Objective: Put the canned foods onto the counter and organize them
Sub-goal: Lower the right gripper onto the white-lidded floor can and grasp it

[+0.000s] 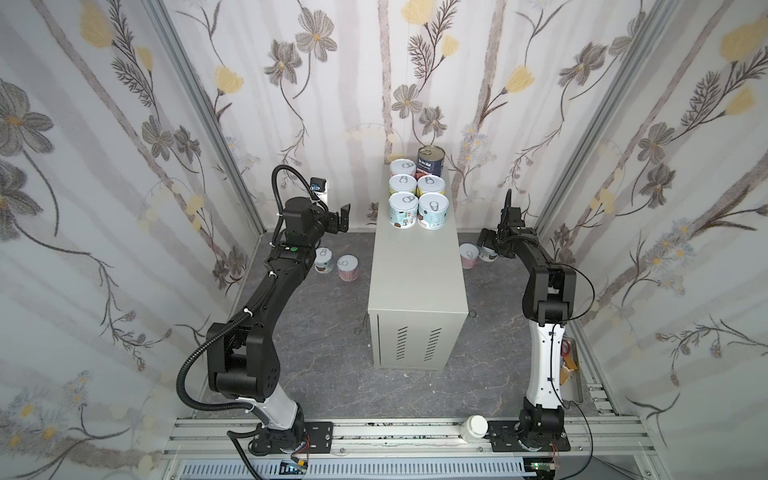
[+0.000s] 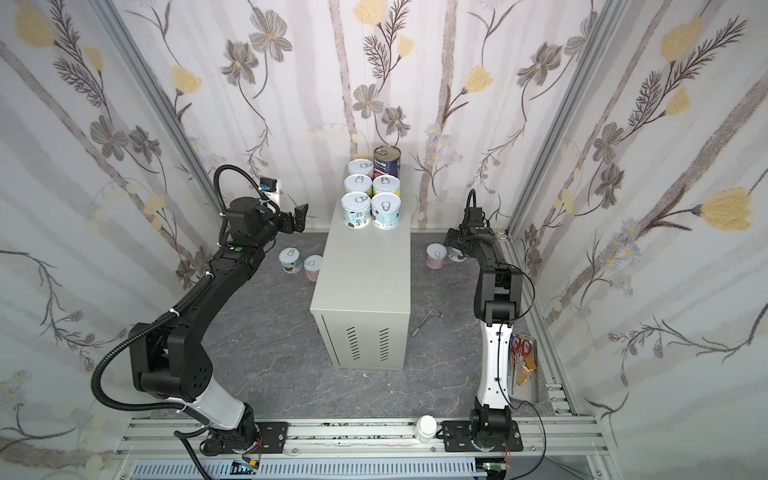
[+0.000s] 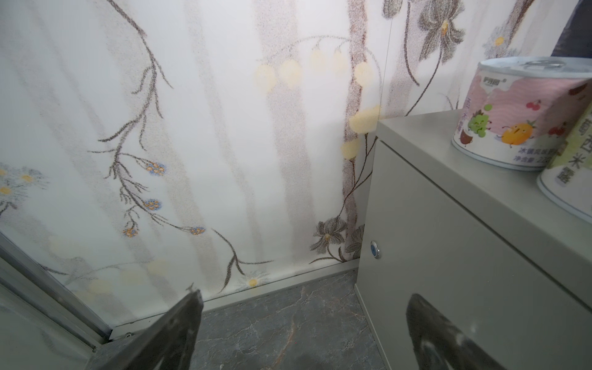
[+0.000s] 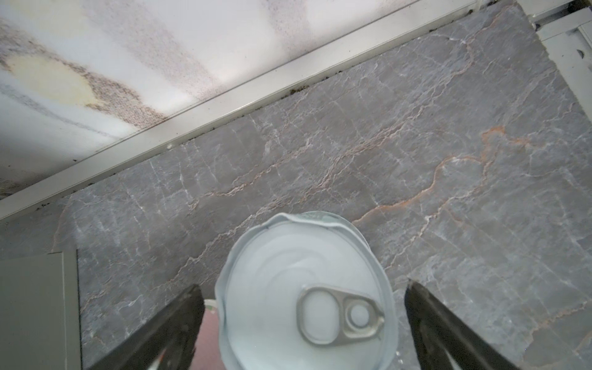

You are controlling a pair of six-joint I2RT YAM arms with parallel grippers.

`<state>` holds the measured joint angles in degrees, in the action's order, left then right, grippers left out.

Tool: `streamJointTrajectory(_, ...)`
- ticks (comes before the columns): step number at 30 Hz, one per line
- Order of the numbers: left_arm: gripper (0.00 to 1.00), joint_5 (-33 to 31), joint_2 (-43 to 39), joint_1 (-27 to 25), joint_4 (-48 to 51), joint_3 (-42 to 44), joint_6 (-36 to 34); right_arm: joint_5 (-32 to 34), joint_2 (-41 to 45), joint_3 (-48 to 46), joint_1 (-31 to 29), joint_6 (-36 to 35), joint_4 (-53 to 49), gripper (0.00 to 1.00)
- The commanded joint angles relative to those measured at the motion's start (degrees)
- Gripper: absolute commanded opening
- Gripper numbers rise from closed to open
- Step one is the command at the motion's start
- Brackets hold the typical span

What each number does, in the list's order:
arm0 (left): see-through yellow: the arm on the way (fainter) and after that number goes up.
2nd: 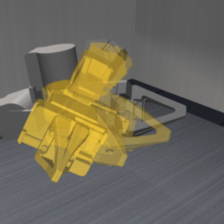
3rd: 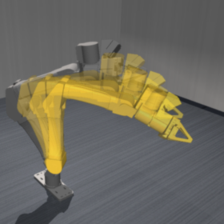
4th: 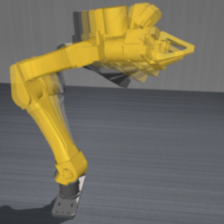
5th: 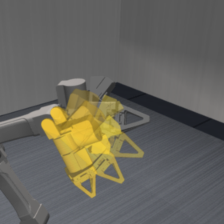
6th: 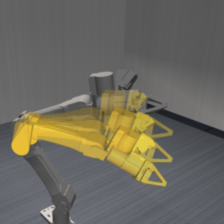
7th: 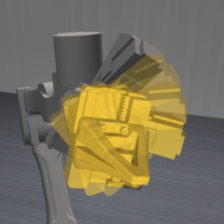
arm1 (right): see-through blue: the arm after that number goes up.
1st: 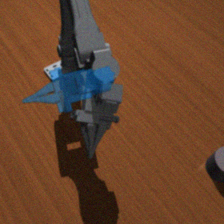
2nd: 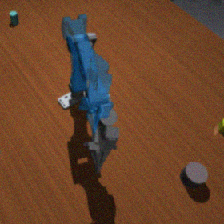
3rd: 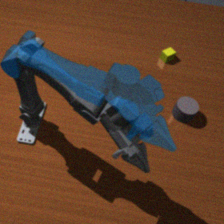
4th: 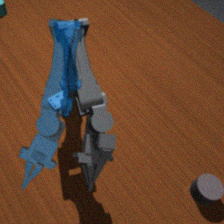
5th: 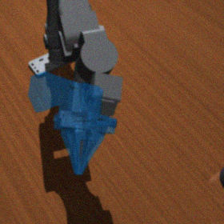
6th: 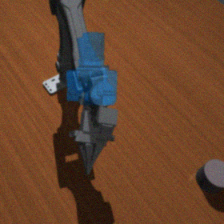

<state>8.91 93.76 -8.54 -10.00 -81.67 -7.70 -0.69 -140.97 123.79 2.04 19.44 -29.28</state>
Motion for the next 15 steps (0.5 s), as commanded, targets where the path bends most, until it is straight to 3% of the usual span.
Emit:
streamJointTrajectory(1,1.0,1.0,0.7,0.0,0.0,-1.3,-0.7,0.8,-1.1,1.2,0.2,0.7,0.3,0.93)
streamJointTrajectory(15,1.0,1.5,2.0,0.0,1.3,-3.1,-0.6,0.0,-3.1,1.5,0.6,-0.3,0.0,0.71)
